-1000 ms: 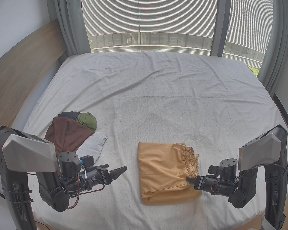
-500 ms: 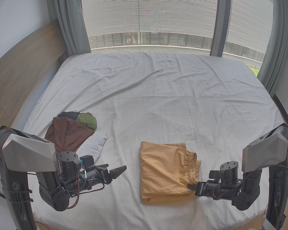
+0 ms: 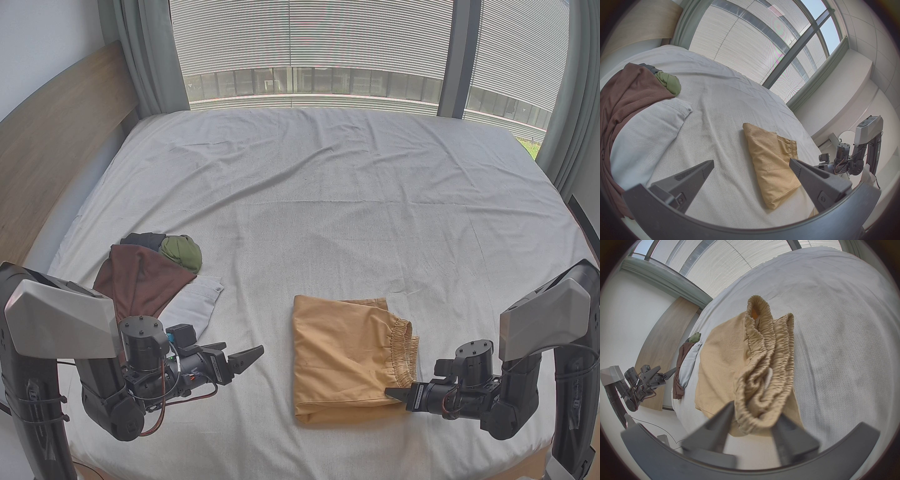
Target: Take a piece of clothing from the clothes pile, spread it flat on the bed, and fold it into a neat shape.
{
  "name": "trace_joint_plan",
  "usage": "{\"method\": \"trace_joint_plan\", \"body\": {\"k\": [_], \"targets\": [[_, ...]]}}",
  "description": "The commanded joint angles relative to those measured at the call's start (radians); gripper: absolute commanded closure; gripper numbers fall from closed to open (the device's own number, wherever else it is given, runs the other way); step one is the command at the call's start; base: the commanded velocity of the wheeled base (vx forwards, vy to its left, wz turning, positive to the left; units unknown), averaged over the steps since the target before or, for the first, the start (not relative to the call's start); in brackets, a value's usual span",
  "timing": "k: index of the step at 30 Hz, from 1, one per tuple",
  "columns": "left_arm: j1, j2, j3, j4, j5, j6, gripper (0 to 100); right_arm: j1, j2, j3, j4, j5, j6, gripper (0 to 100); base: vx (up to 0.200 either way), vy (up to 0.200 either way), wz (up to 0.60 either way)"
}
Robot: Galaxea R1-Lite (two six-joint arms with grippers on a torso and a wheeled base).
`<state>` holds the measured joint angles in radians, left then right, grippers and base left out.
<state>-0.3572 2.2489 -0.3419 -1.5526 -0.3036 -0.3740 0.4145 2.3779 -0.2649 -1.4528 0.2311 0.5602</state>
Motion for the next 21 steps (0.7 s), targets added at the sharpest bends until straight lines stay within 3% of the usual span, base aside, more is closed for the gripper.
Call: {"method": "trace_joint_plan", "body": {"k": [1, 9, 21], "targets": [[0.000, 0.000, 0.000, -0.001, 0.000, 0.000, 0, -0.014, -0.003, 0.000, 0.002, 0.001, -0.002, 0, 0.000, 0.000, 0.00], [-0.002, 0.001, 0.000, 0.000, 0.000, 0.000, 0, -0.077, -0.005, -0.007, 0.011, 0.001, -0.048, 0, 0.000, 0.000, 0.00], [-0.002, 0.003, 0.000, 0.000, 0.000, 0.000, 0, -0.098, 0.076, -0.082, 0.012, 0.019, -0.020, 0, 0.000, 0.000, 0.00]]}}
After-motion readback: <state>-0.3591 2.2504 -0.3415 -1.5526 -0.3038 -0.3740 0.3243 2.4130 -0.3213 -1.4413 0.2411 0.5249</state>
